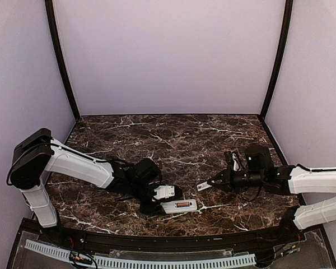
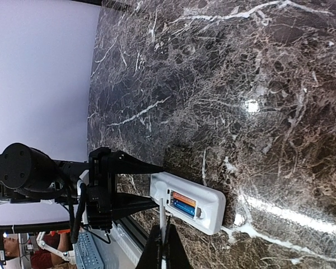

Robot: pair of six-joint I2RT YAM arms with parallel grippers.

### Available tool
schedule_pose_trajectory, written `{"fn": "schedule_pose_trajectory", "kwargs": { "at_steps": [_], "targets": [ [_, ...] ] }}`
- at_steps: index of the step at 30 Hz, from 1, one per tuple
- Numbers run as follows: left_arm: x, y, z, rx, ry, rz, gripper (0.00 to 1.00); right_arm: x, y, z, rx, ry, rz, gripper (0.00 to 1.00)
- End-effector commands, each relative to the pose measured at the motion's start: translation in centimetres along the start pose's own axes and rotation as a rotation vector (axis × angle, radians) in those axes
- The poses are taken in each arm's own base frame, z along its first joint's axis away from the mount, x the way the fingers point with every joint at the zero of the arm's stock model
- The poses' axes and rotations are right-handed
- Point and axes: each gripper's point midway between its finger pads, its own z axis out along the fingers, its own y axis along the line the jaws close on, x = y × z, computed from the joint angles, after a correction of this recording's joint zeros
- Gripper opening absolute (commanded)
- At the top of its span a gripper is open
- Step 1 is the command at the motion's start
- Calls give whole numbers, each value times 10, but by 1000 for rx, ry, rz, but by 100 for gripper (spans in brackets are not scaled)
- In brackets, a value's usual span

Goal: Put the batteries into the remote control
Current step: Adjust the remote control without the battery cover at the center of the board.

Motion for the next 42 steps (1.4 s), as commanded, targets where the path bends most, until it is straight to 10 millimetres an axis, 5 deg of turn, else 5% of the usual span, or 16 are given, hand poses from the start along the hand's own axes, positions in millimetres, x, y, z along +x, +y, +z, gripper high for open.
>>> {"fn": "schedule_pose_trajectory", "kwargs": {
  "at_steps": [1,7,10,14,23,42],
  "targets": [
    [-16,1,16,12,-27,-5,31,3,-24,-10,66,-11,10,0],
    [-34,5,30,14,-30,23,32,7,-24,-10,15,-9,23,0],
    [-40,6,32,7,-35,39,44,9,-24,-6,-4,0,32,0],
    [-31,5,32,7,-3,42,60,10,-21,-2,-37,5,42,0],
    [-11,-12,25,55,1,16,65,29,-16,16,-53,23,62,0],
    [-11,-18,32,83,-7,23,54,42,-31,34,-36,12,127,0]
  ]
}}
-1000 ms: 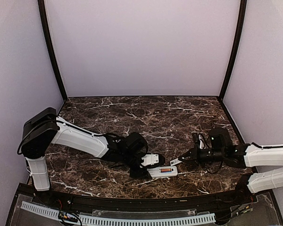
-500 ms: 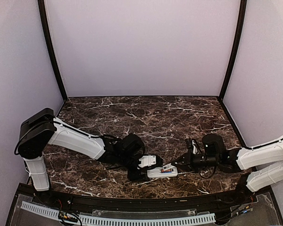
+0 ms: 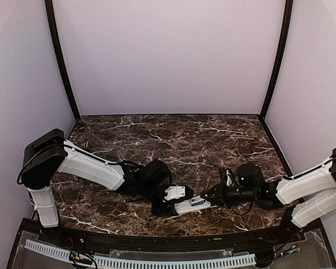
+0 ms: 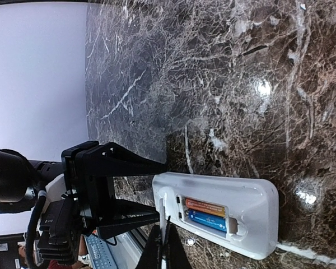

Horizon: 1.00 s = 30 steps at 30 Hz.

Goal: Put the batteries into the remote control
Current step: Adjust the remote control without the battery cover at the center of the board.

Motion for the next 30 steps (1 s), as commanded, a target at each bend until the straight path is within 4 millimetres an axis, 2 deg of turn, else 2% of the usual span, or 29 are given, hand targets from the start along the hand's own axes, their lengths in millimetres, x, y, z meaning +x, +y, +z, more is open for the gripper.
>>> {"fn": "schedule_pose_trajectory", "kwargs": {
  "at_steps": [1,7,19,21,24,28,30],
  "targets": [
    [26,-16,5,53,84,-18,54,2,-3,2,-8,-8,-3,0],
    [27,-15,6,49,90,-20,51,9,-8,2,11,51,-67,0],
    [27,-15,6,50,96,-22,50,-3,-3,-5,14,57,-143,0],
    [27,-15,5,54,96,-22,53,-5,0,-3,8,61,-155,0],
    [24,-17,4,51,94,-18,65,-7,0,-1,8,70,-162,0],
    [19,-27,9,29,94,42,69,-6,-2,0,7,79,-158,0],
    [20,-23,12,-14,100,40,68,-5,-3,2,3,85,-156,0]
  ]
}}
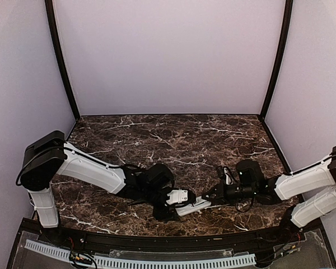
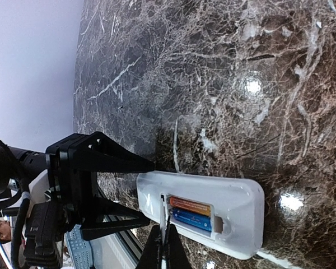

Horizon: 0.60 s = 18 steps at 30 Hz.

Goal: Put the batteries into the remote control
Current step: Adjust the remote control without the battery cover at the center of the board.

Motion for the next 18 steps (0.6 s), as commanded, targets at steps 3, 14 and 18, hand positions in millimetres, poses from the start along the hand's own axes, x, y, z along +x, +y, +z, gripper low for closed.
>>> {"fn": "schedule_pose_trajectory", "kwargs": {
  "at_steps": [3,14,18],
  "targets": [
    [24,-8,11,-42,102,4,68,0,1,5,-22,18,-19,0],
    [26,-4,13,-58,123,-8,68,4,0,9,-34,49,-25,0],
    [28,11,11,-132,135,-21,70,4,1,4,-29,44,-28,0]
  ]
}}
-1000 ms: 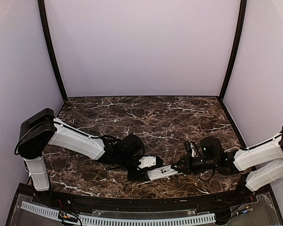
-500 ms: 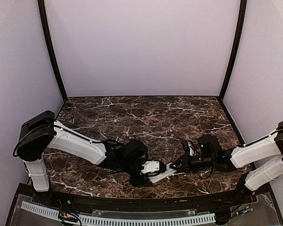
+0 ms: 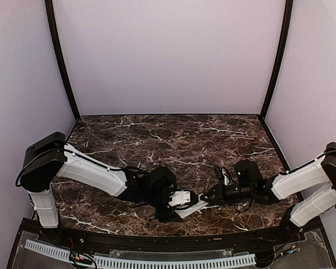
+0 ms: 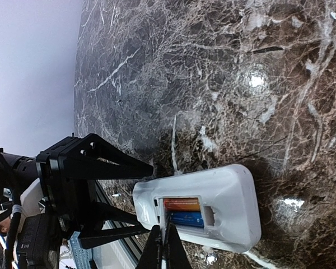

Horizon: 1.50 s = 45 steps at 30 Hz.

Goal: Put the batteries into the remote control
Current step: Adjust the remote control without the battery cover at the center of the board.

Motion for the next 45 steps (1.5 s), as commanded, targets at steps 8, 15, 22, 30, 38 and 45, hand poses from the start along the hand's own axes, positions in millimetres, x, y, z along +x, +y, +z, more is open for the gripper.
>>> {"fn": "schedule_pose_trajectory", "kwargs": {
  "at_steps": [8,15,22,30,38,45],
  "targets": [
    [49,31,3,-142,176,-10,69,-3,8,-14,10,-22,-24,0],
    [51,24,3,-95,183,-29,69,-9,10,-12,4,-39,-19,0],
    [46,5,5,29,156,-51,72,-15,12,-9,-9,-62,-6,0],
    [44,1,12,62,148,-48,74,-21,13,0,-27,-72,6,0],
    [45,6,14,37,150,-59,65,-17,7,5,-19,-49,19,0],
    [45,6,14,35,152,-60,56,-12,1,9,-22,-30,47,0]
  ]
}}
